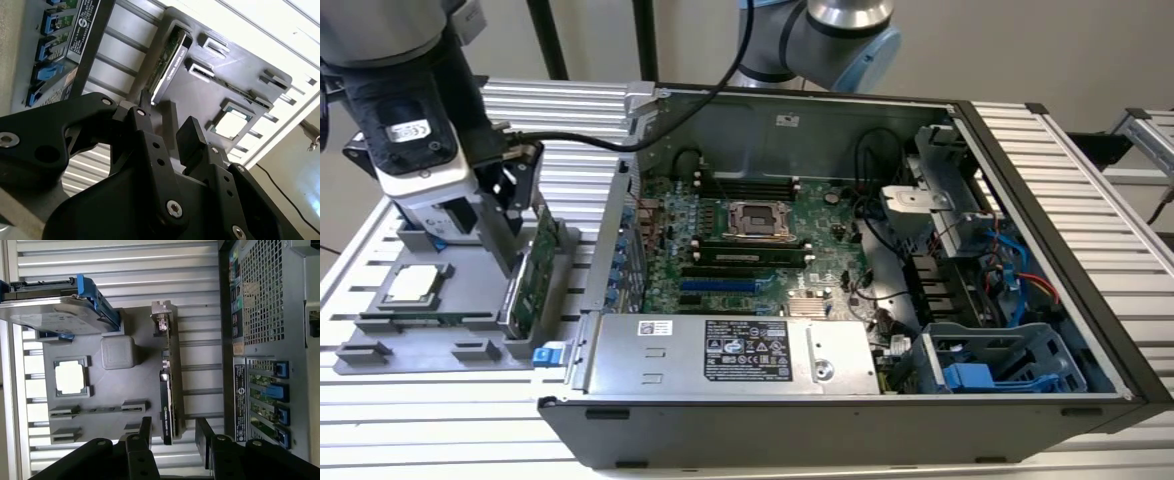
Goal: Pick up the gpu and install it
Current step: 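Pick up the gpu and move the gpu toward the slot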
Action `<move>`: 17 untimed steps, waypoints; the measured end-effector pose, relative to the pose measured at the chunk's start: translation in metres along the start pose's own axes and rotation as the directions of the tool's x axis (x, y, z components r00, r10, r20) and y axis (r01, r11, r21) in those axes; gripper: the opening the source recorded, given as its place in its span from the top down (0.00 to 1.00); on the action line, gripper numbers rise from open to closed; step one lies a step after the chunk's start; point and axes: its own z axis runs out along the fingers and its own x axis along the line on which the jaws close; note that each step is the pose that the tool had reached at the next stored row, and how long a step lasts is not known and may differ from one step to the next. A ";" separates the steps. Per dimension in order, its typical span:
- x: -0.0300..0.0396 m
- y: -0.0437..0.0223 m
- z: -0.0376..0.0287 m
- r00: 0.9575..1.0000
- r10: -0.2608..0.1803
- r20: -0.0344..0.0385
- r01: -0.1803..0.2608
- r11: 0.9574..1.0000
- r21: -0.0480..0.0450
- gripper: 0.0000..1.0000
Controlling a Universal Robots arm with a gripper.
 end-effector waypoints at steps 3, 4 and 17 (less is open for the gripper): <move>0.0000 -0.0002 0.0031 1.000 0.000 0.000 0.000 1.000 0.000 0.00; 0.0000 -0.0002 0.0043 1.000 0.000 0.000 0.000 1.000 0.000 0.00; 0.0000 -0.0005 0.0104 1.000 0.000 0.000 0.000 1.000 0.000 0.00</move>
